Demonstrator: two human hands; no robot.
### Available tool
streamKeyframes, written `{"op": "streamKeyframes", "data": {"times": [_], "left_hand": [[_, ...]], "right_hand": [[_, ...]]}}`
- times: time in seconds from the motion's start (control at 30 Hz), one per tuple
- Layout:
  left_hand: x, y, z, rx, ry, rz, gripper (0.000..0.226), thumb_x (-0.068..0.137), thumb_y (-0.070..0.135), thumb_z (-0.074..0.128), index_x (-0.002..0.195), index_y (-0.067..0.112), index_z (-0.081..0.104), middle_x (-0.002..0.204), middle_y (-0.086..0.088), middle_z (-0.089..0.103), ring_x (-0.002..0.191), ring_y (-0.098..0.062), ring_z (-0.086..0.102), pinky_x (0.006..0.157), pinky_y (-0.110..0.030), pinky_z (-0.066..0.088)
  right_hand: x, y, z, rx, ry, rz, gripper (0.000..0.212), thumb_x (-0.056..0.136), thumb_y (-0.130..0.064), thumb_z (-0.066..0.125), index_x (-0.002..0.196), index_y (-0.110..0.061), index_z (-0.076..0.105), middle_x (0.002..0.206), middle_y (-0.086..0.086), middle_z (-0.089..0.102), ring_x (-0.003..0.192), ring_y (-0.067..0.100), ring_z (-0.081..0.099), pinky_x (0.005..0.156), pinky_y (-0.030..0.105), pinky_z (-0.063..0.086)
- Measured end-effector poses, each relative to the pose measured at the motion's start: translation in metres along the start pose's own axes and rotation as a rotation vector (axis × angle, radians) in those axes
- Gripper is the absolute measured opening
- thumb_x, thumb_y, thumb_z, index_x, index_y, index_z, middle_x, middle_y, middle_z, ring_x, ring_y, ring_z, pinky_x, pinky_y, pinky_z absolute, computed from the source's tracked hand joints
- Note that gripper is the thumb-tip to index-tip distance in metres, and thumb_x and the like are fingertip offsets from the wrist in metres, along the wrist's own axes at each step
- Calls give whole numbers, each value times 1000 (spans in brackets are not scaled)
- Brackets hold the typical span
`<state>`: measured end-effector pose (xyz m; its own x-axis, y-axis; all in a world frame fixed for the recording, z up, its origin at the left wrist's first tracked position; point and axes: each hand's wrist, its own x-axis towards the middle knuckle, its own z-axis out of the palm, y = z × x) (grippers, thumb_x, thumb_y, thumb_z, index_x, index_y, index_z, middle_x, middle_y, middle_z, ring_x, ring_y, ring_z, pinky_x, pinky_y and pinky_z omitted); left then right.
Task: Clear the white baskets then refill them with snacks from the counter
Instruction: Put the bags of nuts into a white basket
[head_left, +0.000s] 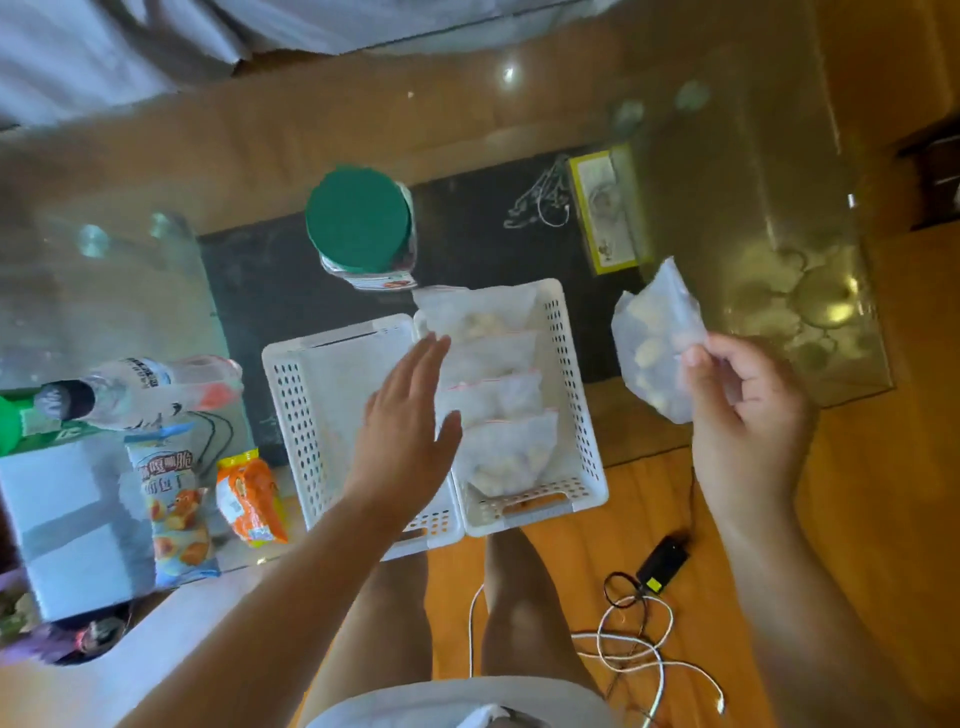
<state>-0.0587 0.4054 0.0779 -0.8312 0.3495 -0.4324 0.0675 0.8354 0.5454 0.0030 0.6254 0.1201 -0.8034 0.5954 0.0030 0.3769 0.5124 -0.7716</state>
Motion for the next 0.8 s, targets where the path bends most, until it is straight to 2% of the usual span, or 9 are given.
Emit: {"op": "streamKeyframes", "data": {"times": [0.07, 0.17, 0.3, 0.37, 0.43, 0.53, 0.6, 0.73, 0.8], "left_hand": [[7, 23, 18, 108, -65, 107, 63, 90, 24, 54, 146, 25, 25, 157, 3, 20, 144, -20, 21, 115, -35, 15], [19, 47, 45, 347, -151, 263, 56, 92, 34, 50, 144, 30, 29, 158, 5, 16, 147, -18, 11, 116, -38, -3], [35, 59, 70, 709, -323, 479, 49, 93, 39, 48, 140, 31, 35, 157, 2, 20, 147, -23, 7, 115, -49, -8], [44, 60, 73, 766, -365, 493, 46, 94, 39, 47, 138, 32, 37, 156, 2, 25, 147, -24, 11, 115, -50, -7], [51, 59, 73, 791, -374, 471, 44, 95, 39, 45, 137, 32, 38, 154, 3, 28, 146, -24, 14, 116, -50, -5], [55, 57, 74, 860, -392, 459, 42, 95, 40, 42, 136, 31, 40, 153, 3, 31, 146, -23, 16, 117, -50, -4], [57, 56, 74, 923, -415, 490, 42, 95, 42, 41, 135, 30, 42, 152, 1, 34, 145, -24, 18, 117, -51, -4], [64, 59, 77, 998, -443, 569, 43, 94, 46, 40, 132, 26, 46, 146, -2, 43, 141, -26, 28, 116, -51, -3], [67, 61, 80, 1010, -462, 593, 45, 93, 49, 40, 129, 24, 49, 141, -2, 49, 138, -26, 34, 117, -52, -1]], "right_hand": [[-2, 33, -4, -109, 22, 58, 21, 92, -15, 54, 98, 0, 66, 91, 8, 67, 85, 12, 61, 67, 5, 43], [-8, 73, 8, -261, -17, 173, 23, 92, -14, 54, 102, 1, 68, 96, 18, 71, 87, 26, 67, 63, 17, 43], [-24, 104, 29, -346, -391, 37, 21, 91, -20, 56, 99, -8, 70, 93, 10, 72, 76, 21, 65, 57, 20, 47], [-23, 118, 24, -306, -472, 30, 21, 91, -21, 56, 101, -9, 70, 93, 8, 72, 75, 17, 64, 56, 13, 42], [-17, 134, 10, -266, -258, 182, 22, 92, -18, 55, 102, -5, 69, 95, 11, 72, 82, 22, 66, 58, 10, 36], [-8, 150, -10, -293, 69, 401, 27, 92, -19, 53, 103, 0, 67, 98, 19, 71, 88, 30, 67, 62, 18, 40], [-5, 147, -13, -267, 73, 386, 27, 92, -19, 54, 103, 1, 67, 97, 19, 71, 86, 28, 66, 65, 22, 43], [-7, 124, -16, -156, 1, 175, 19, 88, -16, 57, 93, -2, 70, 84, 11, 72, 71, 10, 58, 59, 5, 37], [-8, 120, -16, -160, -18, 154, 20, 88, -20, 57, 95, -6, 70, 84, 7, 71, 71, 7, 58, 58, 3, 34]]}}
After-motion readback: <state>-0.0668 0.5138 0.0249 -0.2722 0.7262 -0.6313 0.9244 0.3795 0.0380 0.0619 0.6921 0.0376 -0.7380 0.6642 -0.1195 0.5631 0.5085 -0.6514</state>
